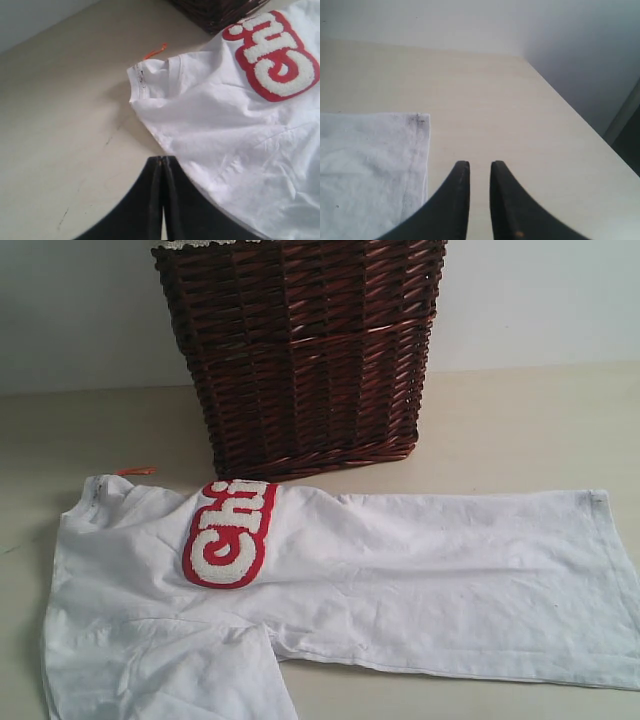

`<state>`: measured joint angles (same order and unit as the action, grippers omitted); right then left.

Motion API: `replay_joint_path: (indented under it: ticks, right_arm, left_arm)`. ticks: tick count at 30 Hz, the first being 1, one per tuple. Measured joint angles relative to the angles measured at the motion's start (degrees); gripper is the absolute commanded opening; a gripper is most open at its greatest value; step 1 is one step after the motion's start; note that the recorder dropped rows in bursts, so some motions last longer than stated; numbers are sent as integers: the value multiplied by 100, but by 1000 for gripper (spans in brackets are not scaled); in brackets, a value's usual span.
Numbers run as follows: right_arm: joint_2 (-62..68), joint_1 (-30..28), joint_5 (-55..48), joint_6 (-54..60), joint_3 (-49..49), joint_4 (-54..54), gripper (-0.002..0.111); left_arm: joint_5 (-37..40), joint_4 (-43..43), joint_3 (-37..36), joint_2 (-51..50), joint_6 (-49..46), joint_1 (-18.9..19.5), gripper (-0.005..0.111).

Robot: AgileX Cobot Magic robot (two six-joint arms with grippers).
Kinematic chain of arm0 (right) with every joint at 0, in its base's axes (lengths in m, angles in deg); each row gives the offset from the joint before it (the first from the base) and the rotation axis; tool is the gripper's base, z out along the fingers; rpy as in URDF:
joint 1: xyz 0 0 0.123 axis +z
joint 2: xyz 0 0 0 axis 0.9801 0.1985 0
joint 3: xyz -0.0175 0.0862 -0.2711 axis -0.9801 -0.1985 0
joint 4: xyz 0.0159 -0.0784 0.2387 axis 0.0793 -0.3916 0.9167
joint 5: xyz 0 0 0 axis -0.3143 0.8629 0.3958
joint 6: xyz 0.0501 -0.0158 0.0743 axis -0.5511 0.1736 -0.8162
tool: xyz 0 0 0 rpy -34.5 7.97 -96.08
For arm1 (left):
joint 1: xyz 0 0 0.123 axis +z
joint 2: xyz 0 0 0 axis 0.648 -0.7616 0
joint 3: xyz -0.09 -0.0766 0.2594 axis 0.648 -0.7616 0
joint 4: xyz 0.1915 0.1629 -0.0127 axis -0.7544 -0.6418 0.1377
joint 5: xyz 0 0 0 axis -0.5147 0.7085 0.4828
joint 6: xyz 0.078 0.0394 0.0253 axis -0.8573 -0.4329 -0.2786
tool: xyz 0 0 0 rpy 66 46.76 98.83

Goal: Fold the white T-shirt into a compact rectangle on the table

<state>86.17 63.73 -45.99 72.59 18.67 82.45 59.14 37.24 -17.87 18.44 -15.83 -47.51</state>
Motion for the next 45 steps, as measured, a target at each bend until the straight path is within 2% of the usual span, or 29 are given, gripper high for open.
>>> replay_joint_path:
  ticks: [5,8,13,16,22,28,34,39,45]
  right_arm:
    - [0,0,-37,0,0,0,17]
    - [0,0,-49,0,0,0,17]
    - [0,0,-49,0,0,0,17]
    - [0,0,-49,0,0,0,17]
    - [0,0,-58,0,0,0,17]
    - [0,0,-58,0,0,0,17]
    - [0,0,-58,0,0,0,17]
    - [0,0,-58,0,0,0,17]
    - [0,0,-58,0,0,0,17]
  left_arm:
    - [208,361,29,-482,-554,0,0]
    - [567,949,37,-899,-1232,0,0]
    - [1777,1908,255,-1563,-2703,-120,0]
    - [2163,2188,378,-2032,-3031,-120,0]
    - [1821,2399,875,-3327,-3442,-120,0]
    - [1050,3455,1581,-4629,-5343,-120,0]
    - [158,4651,2033,-5730,-6715,-120,0]
    - [-242,4827,2140,-6476,-7430,-120,0]
    - [-218,4859,2163,-7006,-7645,-120,0]
